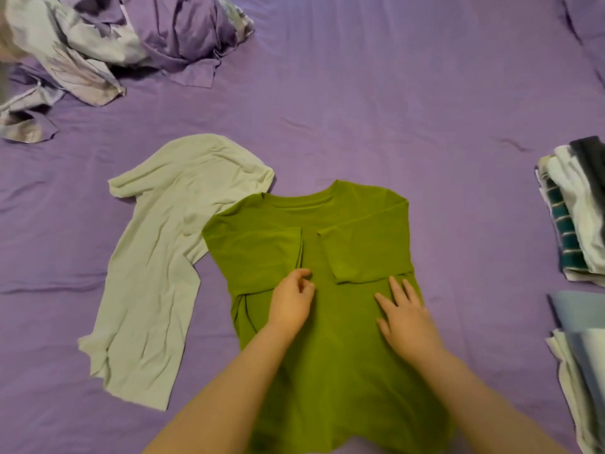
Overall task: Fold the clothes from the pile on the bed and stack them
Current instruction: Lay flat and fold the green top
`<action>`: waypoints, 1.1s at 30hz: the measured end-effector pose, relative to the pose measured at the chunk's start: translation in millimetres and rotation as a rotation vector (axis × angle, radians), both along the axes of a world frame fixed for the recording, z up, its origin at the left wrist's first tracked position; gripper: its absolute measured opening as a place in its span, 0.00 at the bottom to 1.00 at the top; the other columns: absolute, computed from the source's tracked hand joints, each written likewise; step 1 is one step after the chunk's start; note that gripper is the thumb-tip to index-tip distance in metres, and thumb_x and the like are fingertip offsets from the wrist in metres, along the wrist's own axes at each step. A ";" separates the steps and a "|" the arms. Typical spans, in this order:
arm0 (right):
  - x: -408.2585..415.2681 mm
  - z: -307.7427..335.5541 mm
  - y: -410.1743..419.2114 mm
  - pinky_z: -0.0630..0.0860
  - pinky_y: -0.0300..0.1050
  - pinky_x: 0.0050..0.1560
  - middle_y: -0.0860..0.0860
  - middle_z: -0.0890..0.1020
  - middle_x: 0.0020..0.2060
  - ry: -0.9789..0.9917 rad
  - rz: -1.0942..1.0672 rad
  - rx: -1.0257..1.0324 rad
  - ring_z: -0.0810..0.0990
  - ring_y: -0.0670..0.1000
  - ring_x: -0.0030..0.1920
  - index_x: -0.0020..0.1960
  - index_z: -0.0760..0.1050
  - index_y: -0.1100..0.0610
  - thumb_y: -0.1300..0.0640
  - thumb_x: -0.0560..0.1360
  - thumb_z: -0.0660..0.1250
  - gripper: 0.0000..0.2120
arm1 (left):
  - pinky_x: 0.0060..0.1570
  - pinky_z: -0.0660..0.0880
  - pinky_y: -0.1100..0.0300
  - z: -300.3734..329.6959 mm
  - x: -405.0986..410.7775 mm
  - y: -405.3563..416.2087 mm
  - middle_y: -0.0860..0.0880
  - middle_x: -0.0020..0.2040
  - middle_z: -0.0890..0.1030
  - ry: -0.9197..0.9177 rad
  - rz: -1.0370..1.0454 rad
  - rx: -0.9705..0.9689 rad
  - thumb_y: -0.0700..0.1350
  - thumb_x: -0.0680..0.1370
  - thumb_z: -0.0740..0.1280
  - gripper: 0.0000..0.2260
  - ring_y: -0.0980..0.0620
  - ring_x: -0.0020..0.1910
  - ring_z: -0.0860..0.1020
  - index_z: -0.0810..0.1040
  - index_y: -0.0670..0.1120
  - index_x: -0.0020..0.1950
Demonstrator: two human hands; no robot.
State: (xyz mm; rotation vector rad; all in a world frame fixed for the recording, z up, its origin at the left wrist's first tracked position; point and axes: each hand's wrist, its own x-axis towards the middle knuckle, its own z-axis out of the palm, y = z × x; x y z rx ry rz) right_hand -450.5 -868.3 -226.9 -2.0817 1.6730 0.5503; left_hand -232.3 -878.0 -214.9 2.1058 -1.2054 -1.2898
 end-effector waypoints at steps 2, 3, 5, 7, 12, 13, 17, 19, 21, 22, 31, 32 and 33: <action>-1.6 2.1 25.5 0.54 0.49 0.75 0.54 0.46 0.78 0.019 -0.031 0.048 0.46 0.56 0.77 0.78 0.51 0.47 0.45 0.79 0.57 0.30 | 0.53 0.70 0.60 0.6 10.8 28.9 0.46 0.54 0.80 -0.050 -0.182 0.045 0.42 0.78 0.66 0.15 0.48 0.53 0.78 0.75 0.44 0.65; -1.2 3.5 37.8 0.54 0.49 0.75 0.54 0.46 0.78 0.028 -0.039 0.060 0.46 0.56 0.77 0.78 0.49 0.47 0.44 0.79 0.57 0.31 | 0.58 0.69 0.60 0.4 14.8 42.1 0.45 0.58 0.79 -0.093 -0.304 0.062 0.43 0.78 0.66 0.16 0.47 0.58 0.76 0.75 0.44 0.65; 4.2 7.1 61.2 0.56 0.50 0.74 0.54 0.46 0.78 0.045 -0.049 0.069 0.47 0.56 0.77 0.78 0.48 0.48 0.44 0.79 0.57 0.32 | 0.63 0.66 0.59 1.2 21.7 67.2 0.44 0.62 0.77 -0.190 -0.487 0.066 0.45 0.78 0.66 0.16 0.47 0.63 0.73 0.76 0.45 0.66; 15.1 10.9 81.6 0.57 0.51 0.73 0.54 0.48 0.78 0.053 -0.050 0.072 0.47 0.56 0.77 0.78 0.49 0.49 0.43 0.79 0.57 0.32 | 0.64 0.63 0.59 2.7 28.2 91.4 0.45 0.61 0.76 -0.233 -0.497 0.034 0.44 0.78 0.65 0.15 0.46 0.63 0.72 0.76 0.46 0.65; 52.5 13.2 119.6 0.50 0.54 0.74 0.53 0.49 0.78 -0.043 0.010 0.072 0.45 0.56 0.77 0.77 0.53 0.47 0.42 0.79 0.56 0.29 | 0.64 0.62 0.57 6.3 52.2 147.1 0.46 0.68 0.68 -0.444 -0.252 -0.021 0.45 0.75 0.68 0.24 0.45 0.66 0.66 0.69 0.49 0.71; 60.5 12.2 126.3 0.49 0.54 0.74 0.53 0.49 0.78 -0.070 0.032 0.085 0.45 0.55 0.78 0.77 0.53 0.47 0.42 0.79 0.55 0.29 | 0.67 0.61 0.55 5.4 57.9 156.4 0.44 0.70 0.65 -0.446 -0.196 -0.004 0.45 0.74 0.69 0.29 0.43 0.68 0.64 0.65 0.48 0.74; 82.6 7.1 149.7 0.49 0.53 0.74 0.52 0.47 0.78 -0.141 0.092 0.126 0.44 0.54 0.78 0.77 0.54 0.45 0.41 0.80 0.53 0.28 | 0.72 0.59 0.50 3.0 69.1 177.1 0.39 0.73 0.62 -0.119 0.145 0.077 0.39 0.74 0.72 0.37 0.42 0.72 0.62 0.55 0.40 0.77; 85.4 7.1 158.3 0.49 0.53 0.74 0.52 0.47 0.78 -0.145 0.104 0.120 0.44 0.54 0.77 0.77 0.55 0.45 0.40 0.80 0.53 0.27 | 0.69 0.64 0.50 5.6 69.8 183.4 0.38 0.70 0.68 0.052 0.313 0.115 0.38 0.75 0.71 0.33 0.43 0.69 0.68 0.58 0.37 0.75; 84.9 9.3 166.4 0.49 0.53 0.74 0.53 0.47 0.78 -0.150 0.112 0.111 0.45 0.54 0.77 0.77 0.55 0.46 0.41 0.80 0.54 0.27 | 0.62 0.73 0.54 11.1 70.2 192.0 0.36 0.63 0.75 0.191 0.397 0.161 0.39 0.76 0.70 0.23 0.42 0.61 0.75 0.67 0.37 0.69; 83.5 11.7 170.4 0.50 0.52 0.74 0.53 0.48 0.78 -0.157 0.113 0.107 0.46 0.54 0.77 0.77 0.56 0.47 0.41 0.80 0.54 0.28 | 0.57 0.76 0.56 14.4 69.6 197.7 0.36 0.61 0.77 0.250 0.384 0.189 0.40 0.77 0.69 0.18 0.43 0.58 0.77 0.72 0.37 0.64; 73.7 48.8 203.6 0.54 0.47 0.74 0.52 0.53 0.78 -0.266 0.167 0.017 0.49 0.52 0.77 0.76 0.57 0.48 0.43 0.79 0.56 0.27 | 0.38 0.74 0.72 59.4 52.9 261.2 0.46 0.49 0.81 0.406 0.250 0.158 0.34 0.76 0.68 0.09 0.59 0.39 0.78 0.77 0.39 0.55; 74.5 52.3 206.3 0.54 0.47 0.74 0.51 0.53 0.77 -0.285 0.174 0.009 0.50 0.52 0.77 0.76 0.57 0.48 0.43 0.80 0.56 0.27 | 0.38 0.73 0.73 63.4 51.8 267.4 0.47 0.48 0.80 0.405 0.258 0.137 0.33 0.76 0.67 0.08 0.61 0.39 0.77 0.76 0.41 0.54; 75.8 55.4 209.1 0.54 0.46 0.74 0.51 0.54 0.77 -0.307 0.180 0.005 0.50 0.51 0.77 0.76 0.58 0.48 0.43 0.80 0.56 0.27 | 0.38 0.73 0.73 67.4 50.6 273.0 0.48 0.46 0.80 0.414 0.264 0.119 0.32 0.76 0.66 0.08 0.62 0.39 0.77 0.75 0.41 0.53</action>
